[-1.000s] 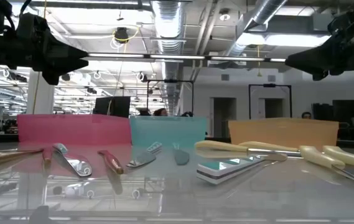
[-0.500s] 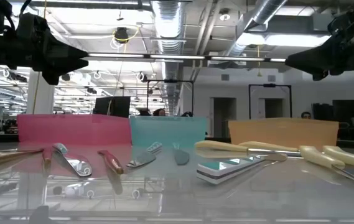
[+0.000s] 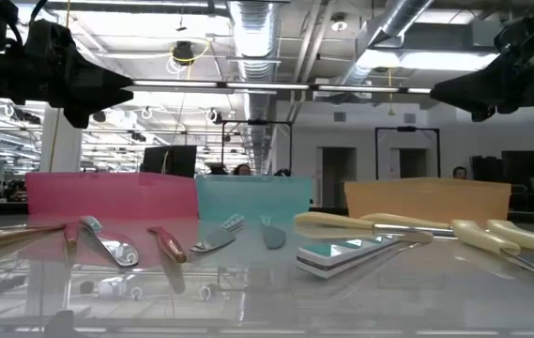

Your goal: Sort silverware by color (type)

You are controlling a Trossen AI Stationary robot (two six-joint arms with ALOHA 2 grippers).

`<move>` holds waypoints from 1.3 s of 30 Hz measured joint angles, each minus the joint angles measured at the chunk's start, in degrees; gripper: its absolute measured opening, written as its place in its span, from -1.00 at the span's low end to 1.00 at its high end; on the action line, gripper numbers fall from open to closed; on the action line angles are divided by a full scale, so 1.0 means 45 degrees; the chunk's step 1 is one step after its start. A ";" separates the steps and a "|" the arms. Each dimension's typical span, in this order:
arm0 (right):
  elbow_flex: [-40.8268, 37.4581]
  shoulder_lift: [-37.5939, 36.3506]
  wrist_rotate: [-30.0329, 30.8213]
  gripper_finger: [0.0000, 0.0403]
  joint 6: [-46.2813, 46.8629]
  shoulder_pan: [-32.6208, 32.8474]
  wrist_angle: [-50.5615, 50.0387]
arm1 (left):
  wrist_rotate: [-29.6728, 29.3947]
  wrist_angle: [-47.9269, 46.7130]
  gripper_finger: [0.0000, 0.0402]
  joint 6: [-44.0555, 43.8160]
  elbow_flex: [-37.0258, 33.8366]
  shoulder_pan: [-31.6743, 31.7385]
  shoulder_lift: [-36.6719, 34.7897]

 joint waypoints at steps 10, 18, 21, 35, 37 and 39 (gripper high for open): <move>0.0000 0.0000 0.0000 -0.40 0.0000 0.0000 0.0000 | 0.0101 0.0000 -0.18 -0.1685 0.0000 -0.0005 -0.0005; 0.0000 -0.0005 0.0000 -0.40 -0.0005 0.0000 0.0000 | 0.0131 -0.0010 -0.18 -0.3548 0.0000 -0.0005 -0.0005; 0.0000 0.0000 0.0000 -0.40 0.0039 0.0000 0.0000 | 0.0028 0.0051 -0.18 -0.4315 0.0005 -0.0005 -0.0005; -0.0010 -0.0004 0.0000 -0.40 0.6124 0.0010 0.0166 | -0.2385 0.0267 -0.18 -0.7578 0.0000 -0.0005 -0.0005; -0.0019 -0.0005 -0.0041 -0.40 0.6721 0.0053 0.0275 | -0.2400 0.0342 -0.18 -0.8460 0.0000 -0.0005 -0.0005; -0.0040 0.0000 -0.0045 -0.40 0.7226 0.0092 0.0567 | -0.2258 0.0780 -0.18 -0.9070 0.0000 -0.0005 0.0000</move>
